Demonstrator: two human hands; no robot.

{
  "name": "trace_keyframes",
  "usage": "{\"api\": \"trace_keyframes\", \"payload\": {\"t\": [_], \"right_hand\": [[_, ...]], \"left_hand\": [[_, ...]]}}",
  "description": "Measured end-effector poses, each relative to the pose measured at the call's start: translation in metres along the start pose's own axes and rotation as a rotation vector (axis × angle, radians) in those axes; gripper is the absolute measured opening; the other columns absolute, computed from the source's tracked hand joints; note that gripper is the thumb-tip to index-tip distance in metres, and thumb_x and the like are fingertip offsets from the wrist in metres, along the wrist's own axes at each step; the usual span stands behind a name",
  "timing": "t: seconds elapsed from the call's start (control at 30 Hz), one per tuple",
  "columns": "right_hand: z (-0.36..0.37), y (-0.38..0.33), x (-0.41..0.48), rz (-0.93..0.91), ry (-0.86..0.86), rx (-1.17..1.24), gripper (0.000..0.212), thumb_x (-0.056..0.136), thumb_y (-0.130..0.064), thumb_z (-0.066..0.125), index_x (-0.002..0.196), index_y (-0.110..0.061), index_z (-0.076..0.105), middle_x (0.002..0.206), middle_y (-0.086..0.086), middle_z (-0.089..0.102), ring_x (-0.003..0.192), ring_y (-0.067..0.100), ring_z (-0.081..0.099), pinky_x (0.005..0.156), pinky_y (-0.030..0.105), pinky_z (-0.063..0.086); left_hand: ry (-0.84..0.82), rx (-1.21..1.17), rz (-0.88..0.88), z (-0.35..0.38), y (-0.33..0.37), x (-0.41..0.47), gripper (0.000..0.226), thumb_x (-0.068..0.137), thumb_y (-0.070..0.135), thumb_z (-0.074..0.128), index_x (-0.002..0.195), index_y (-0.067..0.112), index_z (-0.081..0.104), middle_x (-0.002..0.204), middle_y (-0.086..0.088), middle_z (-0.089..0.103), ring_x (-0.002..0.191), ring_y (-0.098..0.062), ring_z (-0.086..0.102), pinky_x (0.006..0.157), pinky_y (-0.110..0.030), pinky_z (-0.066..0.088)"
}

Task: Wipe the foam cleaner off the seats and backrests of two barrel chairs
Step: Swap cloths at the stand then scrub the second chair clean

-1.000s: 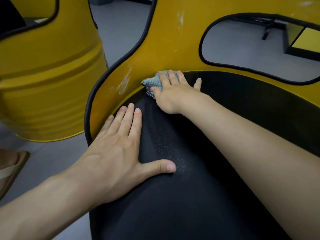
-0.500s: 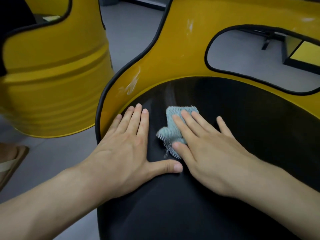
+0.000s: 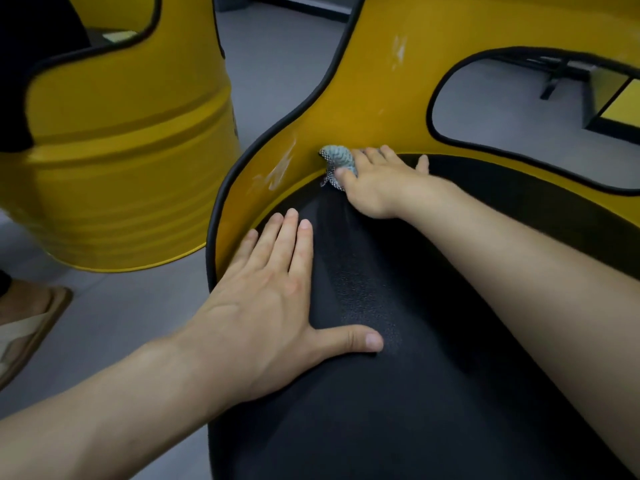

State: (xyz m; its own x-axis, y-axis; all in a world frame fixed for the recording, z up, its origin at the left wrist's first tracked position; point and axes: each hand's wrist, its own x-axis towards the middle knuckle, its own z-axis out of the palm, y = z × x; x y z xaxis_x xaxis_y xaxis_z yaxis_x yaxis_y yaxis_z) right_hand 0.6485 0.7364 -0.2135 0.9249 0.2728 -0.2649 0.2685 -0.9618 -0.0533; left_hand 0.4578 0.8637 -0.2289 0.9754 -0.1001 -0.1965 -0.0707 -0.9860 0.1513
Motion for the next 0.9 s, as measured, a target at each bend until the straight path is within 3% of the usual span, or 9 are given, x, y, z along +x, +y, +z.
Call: {"api": "trace_keyframes", "payload": {"t": [0.13, 0.3, 0.5, 0.6, 0.7, 0.9], "right_hand": [[0.009, 0.000, -0.019, -0.053, 0.035, 0.019, 0.061, 0.107, -0.050, 0.011, 0.161, -0.026, -0.003, 0.169, -0.004, -0.009, 0.154, 0.018, -0.014, 0.118, 0.063, -0.009], [0.026, 0.006, -0.101, -0.253, 0.027, 0.002, 0.060, 0.106, -0.051, 0.012, 0.159, -0.035, -0.011, 0.166, -0.013, -0.018, 0.150, 0.008, -0.022, 0.122, 0.056, -0.008], [0.040, 0.028, -0.194, -0.290, -0.140, -0.102, 0.061, 0.086, -0.062, -0.013, 0.140, -0.052, -0.040, 0.146, -0.031, -0.046, 0.130, -0.008, -0.048, 0.120, 0.040, -0.018], [0.038, 0.018, -0.177, -0.279, -0.083, -0.123, 0.065, 0.085, -0.062, -0.015, 0.144, -0.047, -0.038, 0.153, -0.024, -0.042, 0.135, -0.005, -0.044, 0.121, 0.043, -0.016], [0.034, 0.003, -0.120, -0.230, 0.031, -0.071, 0.062, 0.100, -0.058, -0.001, 0.155, -0.038, -0.021, 0.164, -0.014, -0.025, 0.148, 0.007, -0.028, 0.122, 0.056, -0.010], [0.008, 0.012, -0.012, -0.046, 0.017, 0.005, 0.060, 0.106, -0.052, 0.009, 0.160, -0.030, -0.008, 0.168, -0.007, -0.013, 0.153, 0.016, -0.016, 0.117, 0.066, -0.010]], "left_hand": [[0.001, -0.011, 0.005, 0.000, 0.000, 0.001, 0.143, 0.049, 0.108, 0.003, 0.153, 0.017, -0.034, 0.160, -0.002, -0.041, 0.146, -0.014, -0.039, 0.124, -0.038, -0.017], [0.010, -0.001, 0.006, 0.000, -0.001, 0.000, 0.142, 0.052, 0.108, 0.003, 0.154, 0.015, -0.032, 0.160, -0.003, -0.040, 0.146, -0.014, -0.038, 0.125, -0.039, -0.015], [0.020, 0.009, 0.008, 0.003, -0.001, 0.001, 0.145, 0.048, 0.109, 0.005, 0.152, 0.016, -0.035, 0.160, -0.002, -0.041, 0.146, -0.013, -0.039, 0.121, -0.036, -0.019], [0.028, 0.007, 0.011, 0.004, -0.002, 0.002, 0.143, 0.049, 0.109, 0.004, 0.152, 0.017, -0.035, 0.160, -0.001, -0.042, 0.145, -0.011, -0.040, 0.121, -0.034, -0.019], [0.016, 0.021, 0.008, 0.002, -0.002, 0.002, 0.143, 0.047, 0.109, -0.001, 0.151, 0.018, -0.037, 0.158, 0.000, -0.043, 0.144, -0.011, -0.041, 0.120, -0.033, -0.020], [-0.005, 0.010, -0.001, -0.001, -0.001, 0.001, 0.146, 0.042, 0.109, -0.004, 0.151, 0.018, -0.037, 0.158, 0.001, -0.044, 0.143, -0.010, -0.042, 0.119, -0.033, -0.021]]}}
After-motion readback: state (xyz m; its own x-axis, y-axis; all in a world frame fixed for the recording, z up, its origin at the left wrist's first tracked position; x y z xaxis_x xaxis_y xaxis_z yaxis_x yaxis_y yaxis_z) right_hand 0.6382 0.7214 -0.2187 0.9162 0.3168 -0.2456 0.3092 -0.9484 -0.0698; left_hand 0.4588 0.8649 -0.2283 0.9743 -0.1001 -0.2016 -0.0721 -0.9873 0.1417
